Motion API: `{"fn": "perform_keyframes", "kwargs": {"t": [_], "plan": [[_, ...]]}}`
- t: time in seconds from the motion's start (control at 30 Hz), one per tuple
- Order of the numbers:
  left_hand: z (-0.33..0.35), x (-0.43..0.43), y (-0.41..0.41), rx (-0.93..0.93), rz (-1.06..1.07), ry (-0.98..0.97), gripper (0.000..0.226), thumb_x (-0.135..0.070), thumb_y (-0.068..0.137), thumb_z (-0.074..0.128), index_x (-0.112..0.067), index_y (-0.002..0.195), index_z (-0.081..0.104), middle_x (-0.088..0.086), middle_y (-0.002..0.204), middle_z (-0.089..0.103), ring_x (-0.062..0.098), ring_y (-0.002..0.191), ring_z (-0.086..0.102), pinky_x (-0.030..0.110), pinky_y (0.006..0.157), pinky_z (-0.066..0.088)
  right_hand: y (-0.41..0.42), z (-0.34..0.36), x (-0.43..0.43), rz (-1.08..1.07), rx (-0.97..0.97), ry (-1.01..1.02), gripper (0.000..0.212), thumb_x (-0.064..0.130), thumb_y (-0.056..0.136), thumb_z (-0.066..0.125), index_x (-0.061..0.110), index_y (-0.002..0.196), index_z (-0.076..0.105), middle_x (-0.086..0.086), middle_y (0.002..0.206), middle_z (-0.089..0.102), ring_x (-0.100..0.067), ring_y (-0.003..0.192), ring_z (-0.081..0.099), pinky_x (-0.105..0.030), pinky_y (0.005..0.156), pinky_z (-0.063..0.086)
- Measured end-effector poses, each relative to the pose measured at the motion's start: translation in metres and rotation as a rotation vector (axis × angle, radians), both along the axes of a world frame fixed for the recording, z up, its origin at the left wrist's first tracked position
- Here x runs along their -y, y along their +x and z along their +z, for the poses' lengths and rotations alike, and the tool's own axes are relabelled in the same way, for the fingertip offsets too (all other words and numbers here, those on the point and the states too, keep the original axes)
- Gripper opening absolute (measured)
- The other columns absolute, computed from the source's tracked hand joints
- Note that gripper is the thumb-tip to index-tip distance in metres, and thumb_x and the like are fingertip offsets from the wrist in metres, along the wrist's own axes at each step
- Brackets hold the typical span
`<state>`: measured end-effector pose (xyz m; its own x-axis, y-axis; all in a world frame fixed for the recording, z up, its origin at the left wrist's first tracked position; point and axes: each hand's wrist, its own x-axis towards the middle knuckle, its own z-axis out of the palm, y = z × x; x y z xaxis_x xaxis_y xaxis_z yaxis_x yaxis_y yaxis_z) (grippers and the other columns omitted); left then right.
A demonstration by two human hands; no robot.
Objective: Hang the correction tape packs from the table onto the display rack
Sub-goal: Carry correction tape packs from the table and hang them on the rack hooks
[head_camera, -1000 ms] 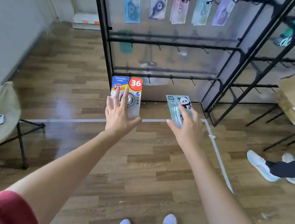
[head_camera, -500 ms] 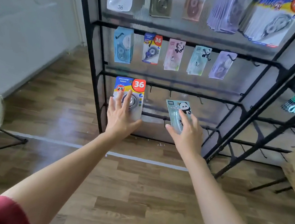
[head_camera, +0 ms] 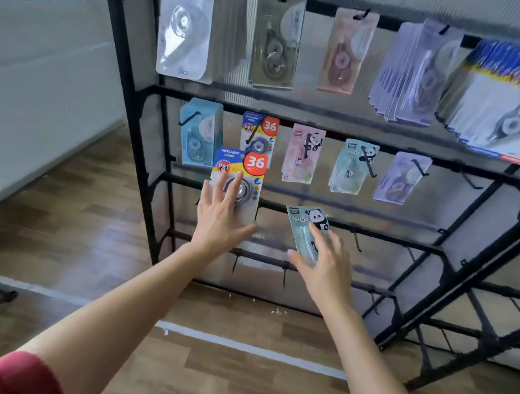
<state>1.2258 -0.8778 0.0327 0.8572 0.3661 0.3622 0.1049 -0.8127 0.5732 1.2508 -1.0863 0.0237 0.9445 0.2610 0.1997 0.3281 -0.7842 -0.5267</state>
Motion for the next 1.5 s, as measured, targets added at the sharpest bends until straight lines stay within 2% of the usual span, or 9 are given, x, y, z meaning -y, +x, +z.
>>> {"fn": "perform_keyframes", "kwargs": {"t": [0.2, 0.47, 0.67, 0.87, 0.97, 1.17, 1.33, 1.43, 1.5], "plan": [[-0.004, -0.024, 0.054, 0.033, -0.042, 0.036, 0.098, -0.031, 0.073, 0.075, -0.023, 0.151, 0.017, 0.007, 0.159, 0.009, 0.038, 0.144, 0.001, 0.05, 0.116, 0.01, 0.054, -0.001, -0.029, -0.012, 0.016, 0.037, 0.067, 0.049, 0.085, 0.062, 0.032, 0.145, 0.036, -0.01, 0.151, 0.029, -0.027, 0.138, 0.028, -0.045, 0.107, 0.029], [-0.023, -0.032, 0.075, 0.08, -0.04, 0.029, 0.092, -0.041, 0.068, 0.062, -0.016, 0.149, 0.025, 0.013, 0.157, 0.015, 0.045, 0.142, 0.007, 0.054, 0.115, 0.011, 0.095, -0.008, -0.046, 0.014, 0.053, 0.031, 0.066, 0.048, 0.085, 0.062, 0.028, 0.144, 0.039, -0.009, 0.146, 0.036, -0.028, 0.132, 0.036, -0.045, 0.103, 0.035], [-0.027, -0.044, 0.116, 0.015, -0.047, 0.087, 0.097, -0.03, 0.075, 0.075, -0.017, 0.151, 0.016, 0.013, 0.158, 0.009, 0.039, 0.145, 0.004, 0.052, 0.117, 0.007, 0.122, -0.01, -0.045, 0.043, 0.03, -0.004, 0.068, 0.051, 0.086, 0.059, 0.03, 0.146, 0.034, -0.008, 0.149, 0.033, -0.026, 0.135, 0.034, -0.045, 0.105, 0.035], [-0.016, -0.049, 0.173, -0.142, 0.065, 0.033, 0.106, -0.038, 0.077, 0.073, -0.03, 0.152, -0.001, 0.004, 0.16, 0.0, 0.038, 0.144, -0.008, 0.054, 0.116, 0.006, 0.149, -0.012, -0.034, 0.046, 0.027, -0.034, 0.069, 0.052, 0.086, 0.059, 0.03, 0.146, 0.034, -0.007, 0.15, 0.032, -0.025, 0.136, 0.031, -0.045, 0.106, 0.035], [-0.014, -0.052, 0.199, -0.209, 0.1, -0.006, 0.104, -0.037, 0.081, 0.068, -0.033, 0.151, -0.009, 0.005, 0.16, 0.003, 0.036, 0.144, -0.013, 0.054, 0.115, 0.001, 0.161, -0.013, -0.027, 0.085, 0.017, -0.066, 0.07, 0.053, 0.085, 0.058, 0.029, 0.146, 0.034, -0.005, 0.149, 0.033, -0.023, 0.135, 0.032, -0.045, 0.104, 0.037], [-0.019, -0.052, 0.232, -0.239, 0.138, 0.009, 0.109, -0.044, 0.08, 0.072, -0.034, 0.15, -0.01, 0.004, 0.161, -0.004, 0.036, 0.144, -0.016, 0.056, 0.115, -0.003, 0.173, -0.014, -0.017, 0.053, 0.001, -0.082, 0.069, 0.055, 0.087, 0.056, 0.033, 0.147, 0.03, -0.006, 0.155, 0.021, -0.024, 0.14, 0.024, -0.042, 0.11, 0.03], [-0.016, -0.047, 0.227, -0.27, 0.131, 0.001, 0.105, -0.052, 0.08, 0.068, -0.03, 0.152, -0.006, 0.009, 0.16, -0.005, 0.034, 0.146, -0.01, 0.052, 0.116, -0.003, 0.168, -0.008, -0.012, 0.036, 0.014, -0.082, 0.068, 0.055, 0.088, 0.055, 0.033, 0.147, 0.029, -0.005, 0.154, 0.022, -0.023, 0.141, 0.022, -0.043, 0.111, 0.028], [-0.014, -0.036, 0.211, -0.263, 0.078, 0.047, 0.1, -0.045, 0.084, 0.066, -0.03, 0.152, -0.006, 0.009, 0.16, -0.008, 0.032, 0.146, -0.006, 0.051, 0.118, 0.0, 0.158, -0.006, -0.008, -0.002, 0.031, -0.076, 0.067, 0.054, 0.088, 0.055, 0.033, 0.147, 0.03, -0.004, 0.154, 0.022, -0.022, 0.141, 0.021, -0.042, 0.111, 0.027], [-0.011, -0.024, 0.199, -0.237, 0.009, 0.054, 0.098, -0.043, 0.087, 0.064, -0.029, 0.151, -0.008, 0.007, 0.16, -0.012, 0.028, 0.146, -0.01, 0.048, 0.117, -0.004, 0.148, -0.006, -0.005, -0.035, 0.042, -0.065, 0.067, 0.054, 0.088, 0.055, 0.034, 0.146, 0.03, -0.004, 0.154, 0.022, -0.021, 0.141, 0.021, -0.041, 0.11, 0.026]]}}
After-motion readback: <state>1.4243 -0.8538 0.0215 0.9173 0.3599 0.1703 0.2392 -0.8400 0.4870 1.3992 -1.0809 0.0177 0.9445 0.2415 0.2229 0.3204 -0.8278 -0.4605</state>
